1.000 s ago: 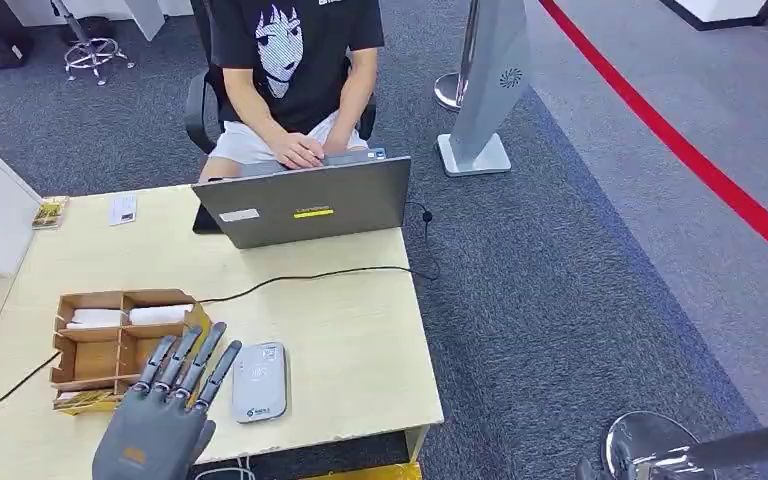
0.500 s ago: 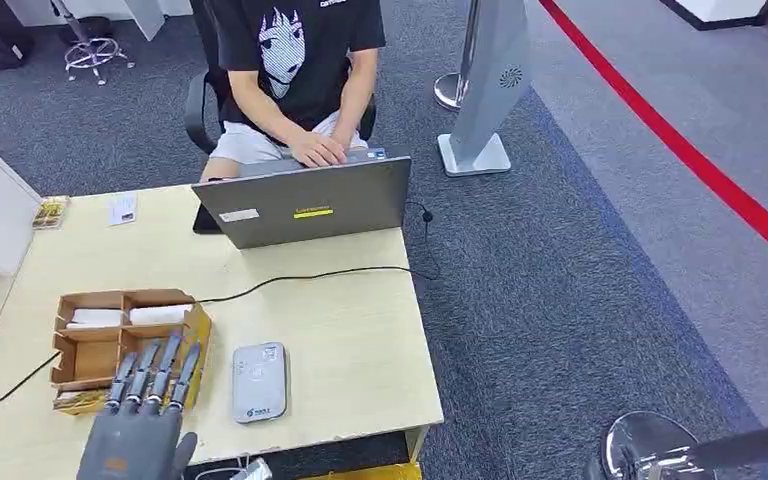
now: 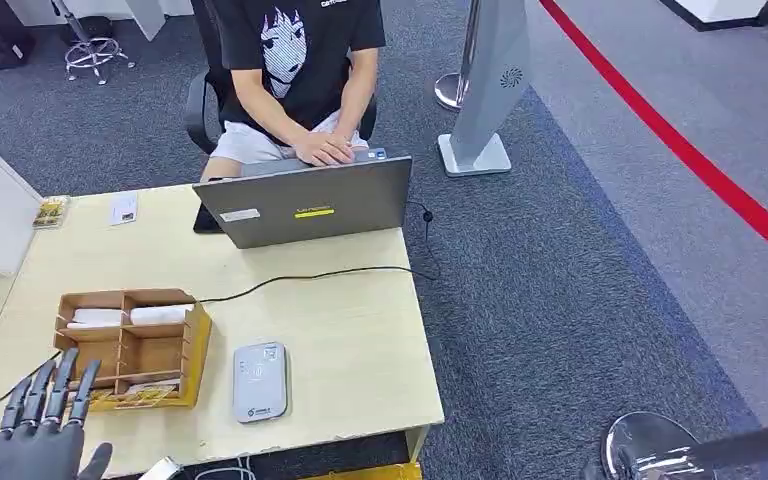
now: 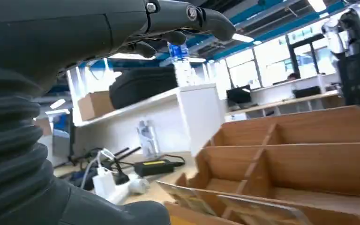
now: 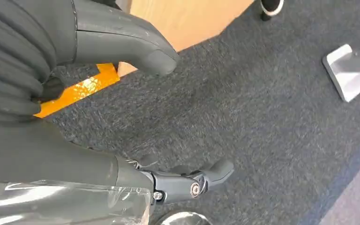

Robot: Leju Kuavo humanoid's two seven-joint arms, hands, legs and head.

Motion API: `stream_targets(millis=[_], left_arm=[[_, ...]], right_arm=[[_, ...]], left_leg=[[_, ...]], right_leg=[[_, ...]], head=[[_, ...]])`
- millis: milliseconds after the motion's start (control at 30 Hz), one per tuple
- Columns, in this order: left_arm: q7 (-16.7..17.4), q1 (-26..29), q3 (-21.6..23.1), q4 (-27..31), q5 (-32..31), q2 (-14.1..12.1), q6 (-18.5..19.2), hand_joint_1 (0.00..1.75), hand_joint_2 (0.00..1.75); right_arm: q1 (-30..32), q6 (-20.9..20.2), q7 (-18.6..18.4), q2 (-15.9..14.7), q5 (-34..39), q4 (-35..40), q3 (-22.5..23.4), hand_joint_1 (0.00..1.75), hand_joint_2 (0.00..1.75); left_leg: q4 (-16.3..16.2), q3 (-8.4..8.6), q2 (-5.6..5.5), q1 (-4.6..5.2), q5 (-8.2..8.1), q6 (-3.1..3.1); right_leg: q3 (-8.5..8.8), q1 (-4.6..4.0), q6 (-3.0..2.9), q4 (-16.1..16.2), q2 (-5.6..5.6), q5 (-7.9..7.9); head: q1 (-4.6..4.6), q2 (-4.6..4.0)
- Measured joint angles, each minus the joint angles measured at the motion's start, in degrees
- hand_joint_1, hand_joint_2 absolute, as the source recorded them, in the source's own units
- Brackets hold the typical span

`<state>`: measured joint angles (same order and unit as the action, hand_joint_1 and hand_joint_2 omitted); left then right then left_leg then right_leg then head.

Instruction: Pass the card to the sensor for recognition and then transmit it.

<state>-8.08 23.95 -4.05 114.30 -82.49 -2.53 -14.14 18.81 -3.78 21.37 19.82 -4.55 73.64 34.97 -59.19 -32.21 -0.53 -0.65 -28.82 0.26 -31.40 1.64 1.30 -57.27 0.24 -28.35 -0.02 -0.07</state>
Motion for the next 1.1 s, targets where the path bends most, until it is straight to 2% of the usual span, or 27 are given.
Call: stream_targets(millis=[100, 300, 500, 1100], left_arm=[[-2.08, -0.87, -4.66, -2.73, -1.63, 1.09, -1.01, 0.0, 1.75], [-3.02, -3.24, -8.47, -6.91, -4.72, 1.33, -1.14, 0.0, 1.75], [-1.47, -5.87, -9.11, -9.82, -5.6, 1.33, 1.02, 0.0, 1.75], [-0.71, -7.98, -8.14, -12.29, -4.59, 1.35, 2.12, 0.0, 1.75]], right_arm=[[0.06, -0.87, 0.61, 0.02, -1.05, 0.0, -0.37, 0.0, 1.75], [-0.41, -2.69, 1.62, 0.02, -3.13, -0.2, -0.31, 0.0, 1.75], [-1.36, -3.63, 1.92, 0.02, -4.04, -0.81, 0.28, 0.0, 1.75], [-2.06, -4.46, 2.19, 0.02, -5.01, -1.86, 1.27, 0.0, 1.75]], left_leg=[[0.0, 0.04, 0.0, -0.01, 0.0, 0.0], [0.0, 0.03, -0.01, -0.01, 0.0, 0.0], [0.0, 0.02, -0.01, 0.0, 0.0, 0.0], [-0.01, 0.03, -0.01, 0.0, 0.0, 0.0]], right_leg=[[0.01, -0.01, -0.02, 0.0, 0.02, 0.01], [0.02, -0.01, -0.02, 0.0, 0.0, 0.01], [0.02, 0.0, -0.02, 0.0, 0.0, 0.01], [0.01, 0.0, -0.02, 0.0, 0.0, 0.02]], head=[[-0.02, 0.0], [-0.02, 0.0], [-0.02, 0.0], [-0.02, 0.0]])
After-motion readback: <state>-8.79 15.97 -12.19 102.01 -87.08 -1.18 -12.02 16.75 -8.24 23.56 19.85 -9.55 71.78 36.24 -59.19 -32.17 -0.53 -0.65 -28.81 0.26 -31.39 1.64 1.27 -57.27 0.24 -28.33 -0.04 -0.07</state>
